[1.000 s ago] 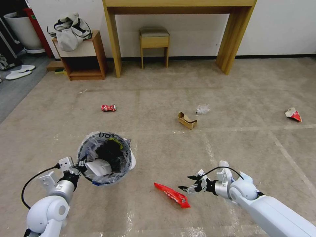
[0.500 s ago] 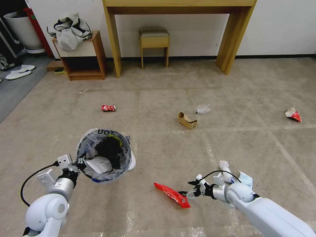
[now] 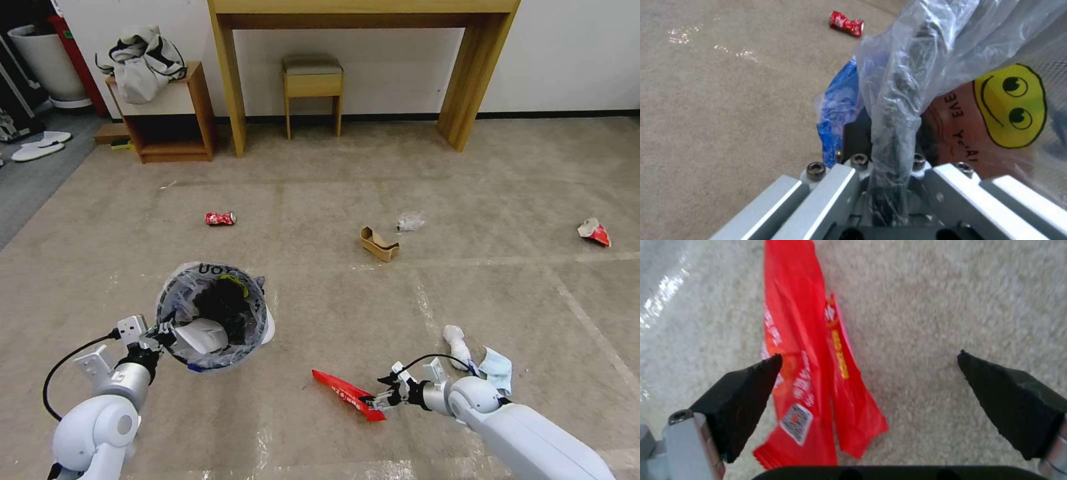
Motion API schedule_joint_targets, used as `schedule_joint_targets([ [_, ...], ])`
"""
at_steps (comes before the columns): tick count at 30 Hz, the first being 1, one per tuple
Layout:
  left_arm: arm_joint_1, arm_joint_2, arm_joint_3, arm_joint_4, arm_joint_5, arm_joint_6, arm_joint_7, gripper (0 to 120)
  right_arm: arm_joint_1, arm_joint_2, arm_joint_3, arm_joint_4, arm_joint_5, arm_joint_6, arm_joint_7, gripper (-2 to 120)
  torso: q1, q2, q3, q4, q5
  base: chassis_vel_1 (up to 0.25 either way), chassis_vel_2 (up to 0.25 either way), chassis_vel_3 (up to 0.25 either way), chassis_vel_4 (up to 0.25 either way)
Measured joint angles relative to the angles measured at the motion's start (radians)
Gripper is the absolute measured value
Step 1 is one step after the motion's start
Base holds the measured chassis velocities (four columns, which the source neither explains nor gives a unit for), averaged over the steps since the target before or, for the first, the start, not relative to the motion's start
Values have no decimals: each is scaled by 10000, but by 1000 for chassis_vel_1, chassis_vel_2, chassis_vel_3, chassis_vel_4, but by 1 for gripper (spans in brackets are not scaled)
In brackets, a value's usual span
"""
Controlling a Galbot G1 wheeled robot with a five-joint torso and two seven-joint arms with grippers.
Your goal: Pick up the trash bin and place the garbage on the floor into it.
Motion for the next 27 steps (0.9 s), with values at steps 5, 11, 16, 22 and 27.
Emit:
schedule_joint_targets([
  [5,-48,-10,0,83,-4,-16,35,0,78,193,-35,-262,-128,45,-44,100,-1,1,-2,-5,-8,0,0,0,0],
  [11,-101,-43,5,164,-3,-59,67,0,211,382,-125,-537,-276,82,-53,100,-2,3,-5,-9,-11,0,0,0,0],
  [16,-84,-49,-39,196,-2,-113,99,0,350,519,-229,-766,-393,168,-73,100,-3,5,-6,-7,-12,0,0,0,0],
  [22,-53,-94,-53,236,18,-159,130,0,416,620,-292,-855,-446,204,-74,100,-2,5,-3,-3,-9,0,0,0,0],
  [27,-70,-117,-46,277,28,-197,136,0,419,738,-356,-898,-580,209,31,100,-3,5,-4,-7,-12,0,0,0,0],
])
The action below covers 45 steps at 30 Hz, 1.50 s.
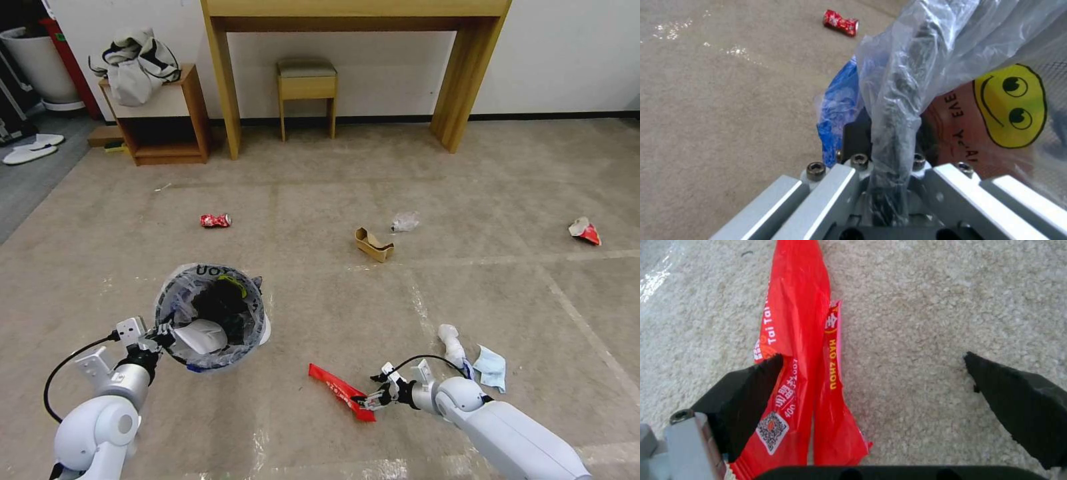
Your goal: Pick up the trash bin and place the garbage on the floor into it.
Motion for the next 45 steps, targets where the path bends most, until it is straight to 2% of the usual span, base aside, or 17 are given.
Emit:
schedule_joint_targets([
  [20,-5,-66,51,33,23,-84,27,0,-81,247,-183,-9,-374,77,440,100,1,-3,2,3,11,0,0,0,0],
  [27,-16,-105,85,77,84,-154,58,0,-242,38,-190,494,-385,57,792,100,3,-9,8,19,24,0,0,0,0],
  [34,-70,-99,100,69,81,-157,60,0,-399,-174,-192,958,-379,-122,1011,100,4,-11,9,21,30,0,0,0,0],
  [36,-86,-101,111,60,80,-158,64,0,-466,-237,-304,1183,-325,-158,1064,97,4,-11,10,21,32,0,0,0,0],
  [37,-93,-104,121,53,78,-158,63,0,-500,-296,-329,1315,-289,-185,1141,94,4,-11,10,14,39,0,0,0,0],
  [38,-110,-137,138,40,79,-162,64,0,-569,-415,-338,1568,-237,-276,1305,90,4,-11,9,16,31,0,0,0,0],
  [41,-112,-165,148,36,83,-163,63,0,-622,-477,-345,1751,-184,-337,1388,86,4,-11,9,20,25,0,0,0,0],
  [42,-112,-192,167,23,86,-167,69,0,-682,-570,-360,1990,-117,-413,1498,79,4,-12,10,17,34,0,0,0,0],
  [43,-111,-206,169,18,99,-183,79,0,-721,-639,-368,2151,-77,-465,1542,73,4,-12,9,18,24,0,0,0,0],
  [44,-111,-206,169,18,99,-183,79,0,-721,-639,-368,2151,-77,-465,1542,73,4,-12,9,18,24,0,0,0,0],
  [45,-102,-217,170,14,104,-196,94,0,-760,-691,-377,2314,-40,-514,1575,66,4,-12,10,12,24,0,0,0,0],
])
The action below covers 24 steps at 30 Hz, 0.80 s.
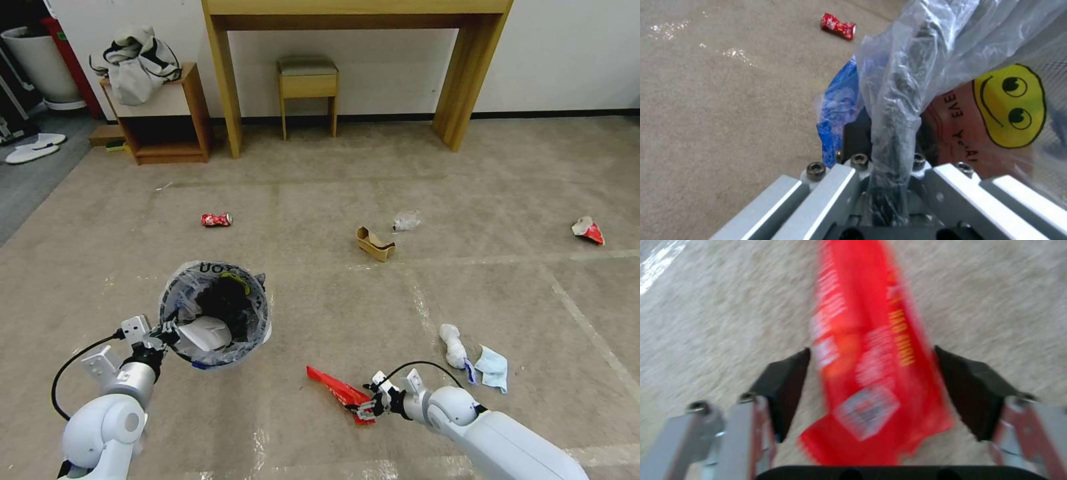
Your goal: Pick up the trash bin and place the garbage on the floor into it.
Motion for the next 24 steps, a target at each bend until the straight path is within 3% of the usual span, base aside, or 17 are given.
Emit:
schedule_joint_targets([
  [6,52,-8,-21,-38,3,-21,44,0,-69,-41,84,205,26,-21,108,45,0,1,-4,-3,-5,0,0,0,0],
  [9,61,-7,-34,-46,3,-31,48,0,-80,-48,99,225,26,-22,124,39,0,2,-5,-4,-6,0,0,0,0],
  [12,95,-13,-52,-60,3,-45,57,0,-119,-100,202,347,29,-23,182,22,0,3,-6,-4,-10,0,0,0,0],
  [16,95,-41,-36,-60,15,-51,59,0,-139,-115,264,361,31,-17,210,12,0,4,-6,-4,-11,0,0,0,0],
  [17,94,-49,-18,-60,31,-51,59,0,-155,-133,321,369,31,-6,216,5,0,4,-6,-5,-11,0,0,0,0],
  [24,134,-19,87,-169,47,-27,58,0,-282,-268,617,664,-6,36,238,0,0,5,-7,-5,-12,0,0,0,0],
])
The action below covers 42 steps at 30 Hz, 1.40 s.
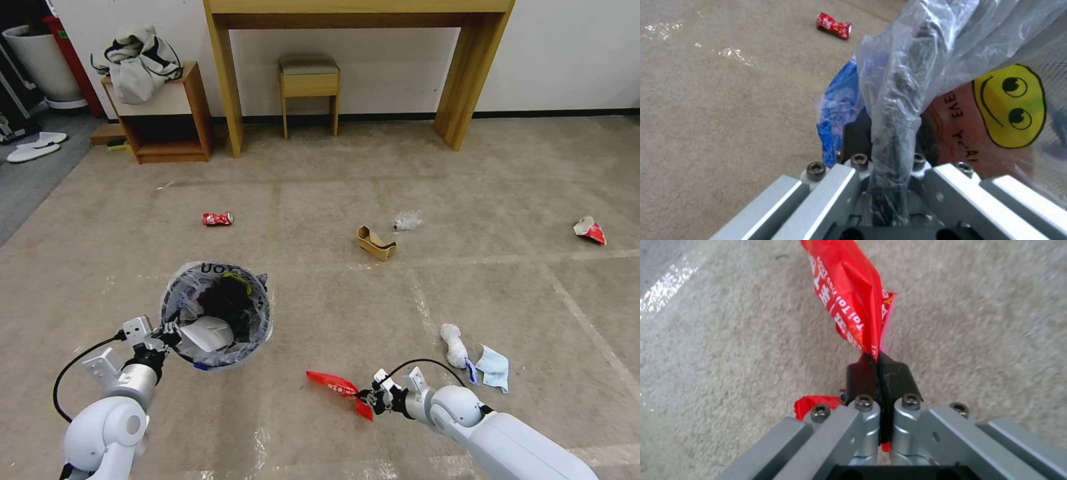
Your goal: Pick up the trash bin and place the garbage on the floor into it.
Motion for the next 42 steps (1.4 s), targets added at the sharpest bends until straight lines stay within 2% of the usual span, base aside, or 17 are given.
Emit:
schedule_joint_targets([
  [10,62,174,113,-37,5,103,43,0,-445,-358,828,758,-298,261,-14,0,-1,2,-1,1,0,0,0,0,0],
  [16,83,275,186,-38,5,153,83,0,-942,-678,1723,1305,-413,470,-26,0,-1,2,0,1,1,0,0,0,0],
  [22,207,534,323,-235,-103,380,166,0,-1714,-1104,3186,2327,-402,705,-33,0,-1,3,-1,-1,0,0,0,0,0],
  [29,566,995,356,-848,-765,1169,156,0,-2130,-1328,4185,3529,-111,1433,154,0,-2,3,-1,0,1,0,0,0,0],
  [32,968,1415,354,-1362,-1400,1712,115,0,-2203,-1298,4499,4363,41,2044,580,0,-1,3,-1,-1,2,0,0,0,0],
  [35,1081,1502,353,-1465,-1551,1814,89,0,-2203,-1281,4528,4568,84,2199,657,0,-2,2,0,0,0,0,0,0,0],
  [38,1500,1795,408,-2063,-2599,2211,-366,0,-2093,-1240,4553,5248,311,2936,772,0,-2,3,-1,3,0,0,0,0,0],
  [41,1605,1895,445,-2248,-2907,2323,-520,0,-2061,-1243,4567,5470,397,3215,763,0,-1,3,-1,2,0,0,0,0,0],
  [42,1744,2049,478,-2475,-3339,2421,-774,0,-2024,-1257,4575,5774,536,3451,724,0,-2,2,-1,-2,-1,0,0,0,0],
])
